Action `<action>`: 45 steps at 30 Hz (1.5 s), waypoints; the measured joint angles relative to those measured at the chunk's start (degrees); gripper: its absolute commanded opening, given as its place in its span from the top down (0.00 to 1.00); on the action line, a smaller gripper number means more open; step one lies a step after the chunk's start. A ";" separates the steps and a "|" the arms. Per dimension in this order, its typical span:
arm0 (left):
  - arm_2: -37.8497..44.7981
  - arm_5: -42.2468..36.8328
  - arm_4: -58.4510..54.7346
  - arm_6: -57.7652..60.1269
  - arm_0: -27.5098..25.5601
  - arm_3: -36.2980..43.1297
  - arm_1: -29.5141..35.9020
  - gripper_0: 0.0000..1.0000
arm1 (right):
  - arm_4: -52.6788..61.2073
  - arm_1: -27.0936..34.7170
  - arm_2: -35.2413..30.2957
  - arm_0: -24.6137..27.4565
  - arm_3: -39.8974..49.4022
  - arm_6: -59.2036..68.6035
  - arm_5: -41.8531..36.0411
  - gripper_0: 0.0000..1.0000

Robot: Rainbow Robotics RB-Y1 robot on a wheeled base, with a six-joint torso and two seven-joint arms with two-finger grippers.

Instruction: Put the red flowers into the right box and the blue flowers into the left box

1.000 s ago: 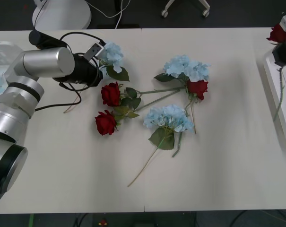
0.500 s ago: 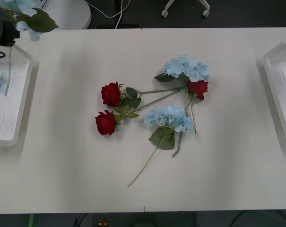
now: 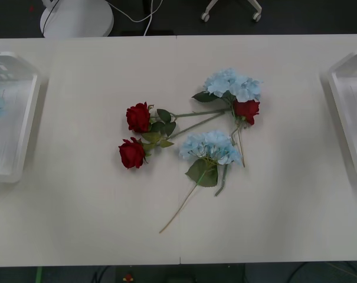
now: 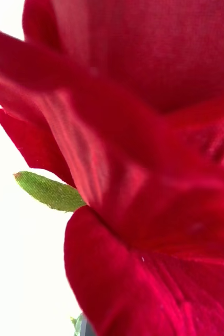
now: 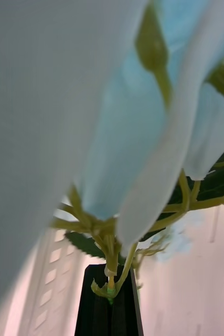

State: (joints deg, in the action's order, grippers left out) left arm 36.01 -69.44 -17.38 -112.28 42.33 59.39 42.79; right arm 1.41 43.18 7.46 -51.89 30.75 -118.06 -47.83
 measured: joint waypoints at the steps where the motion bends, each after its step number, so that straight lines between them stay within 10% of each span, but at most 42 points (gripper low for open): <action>1: 0.00 1.25 0.00 0.00 -1.39 0.00 -0.01 1.00 | 0.00 -0.23 0.00 0.00 -0.22 0.07 0.03 1.00; 10: -1.51 12.29 -10.64 0.00 -9.35 -8.20 -0.06 1.00 | 1.25 -0.66 0.00 -0.01 -0.28 0.21 0.80 0.97; 13: -4.38 15.24 -11.13 0.00 -9.35 -11.51 -0.06 1.00 | 1.26 -0.66 -0.01 -0.02 -0.28 0.21 0.88 0.52; 22: -7.94 16.25 -15.17 0.00 -9.35 -12.21 -0.06 0.00 | 4.78 -0.63 -0.30 -0.03 -0.26 0.03 0.92 0.15; 28: -7.82 12.44 -20.66 0.00 -9.35 -9.59 -0.03 0.00 | 12.59 -0.04 -0.60 -0.07 2.14 -0.95 -3.58 0.11; 38: -4.71 -17.29 -26.85 0.01 -9.38 11.84 3.80 0.00 | 39.80 3.64 -4.68 -0.10 18.19 -0.07 -29.45 0.10; 45: -5.00 -28.10 -30.10 5.05 -9.39 28.03 4.48 0.00 | 54.95 3.71 -3.11 -0.11 24.49 27.30 -37.72 0.01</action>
State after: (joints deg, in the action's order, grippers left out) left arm 31.02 -97.54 -47.47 -107.23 32.95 87.42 47.27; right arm 56.35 46.89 4.35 -52.01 55.24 -90.75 -85.55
